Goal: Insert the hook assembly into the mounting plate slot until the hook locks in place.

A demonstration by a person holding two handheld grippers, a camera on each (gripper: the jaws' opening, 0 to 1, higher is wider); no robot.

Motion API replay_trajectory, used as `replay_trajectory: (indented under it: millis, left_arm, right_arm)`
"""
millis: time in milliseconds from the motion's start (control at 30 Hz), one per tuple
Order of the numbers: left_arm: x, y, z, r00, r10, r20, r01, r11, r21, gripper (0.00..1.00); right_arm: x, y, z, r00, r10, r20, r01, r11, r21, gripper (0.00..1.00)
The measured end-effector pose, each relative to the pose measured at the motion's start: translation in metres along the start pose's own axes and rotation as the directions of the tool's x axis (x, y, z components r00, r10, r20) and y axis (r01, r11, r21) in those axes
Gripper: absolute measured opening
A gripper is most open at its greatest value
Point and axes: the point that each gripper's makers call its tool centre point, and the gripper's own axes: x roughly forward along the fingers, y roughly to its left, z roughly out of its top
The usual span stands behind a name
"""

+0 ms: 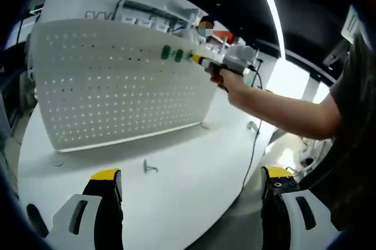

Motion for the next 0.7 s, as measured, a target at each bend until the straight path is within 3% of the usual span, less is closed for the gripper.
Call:
replay_trajectory:
  millis: [300,367,400,433,600,700]
  left_arm:
    - [0.000,0.002,0.000,1.000,0.003,0.007,-0.003,1.000,-0.006,1.00]
    - [0.000,0.003,0.000,1.000,0.002,0.011,-0.002,1.000,-0.007,1.00]
    - [-0.001,0.003,0.000,1.000,0.002,0.010,-0.002,1.000,-0.009,1.00]
    - [-0.001,0.003,-0.001,1.000,0.003,0.008,-0.003,1.000,-0.011,1.00]
    - [0.000,0.005,-0.003,1.000,0.002,0.001,-0.002,1.000,-0.013,1.00]
    - [0.001,0.004,-0.002,1.000,-0.001,0.003,0.001,1.000,-0.013,1.00]
  right_arm:
    - [-0.001,0.002,0.000,1.000,-0.006,0.018,0.006,1.000,0.004,0.00]
    - [-0.005,0.001,0.009,0.998,-0.019,0.064,0.017,0.999,0.031,0.00]
    - [-0.007,0.003,0.006,0.999,-0.013,0.043,0.012,1.000,0.025,0.00]
    - [-0.008,0.003,0.012,0.997,-0.018,0.079,0.016,1.000,0.017,0.00]
    - [-0.011,0.001,0.024,0.991,-0.020,0.134,0.016,0.999,0.033,0.00]
    - [-0.006,-0.001,0.025,0.990,-0.017,0.139,0.012,0.999,0.037,0.00]
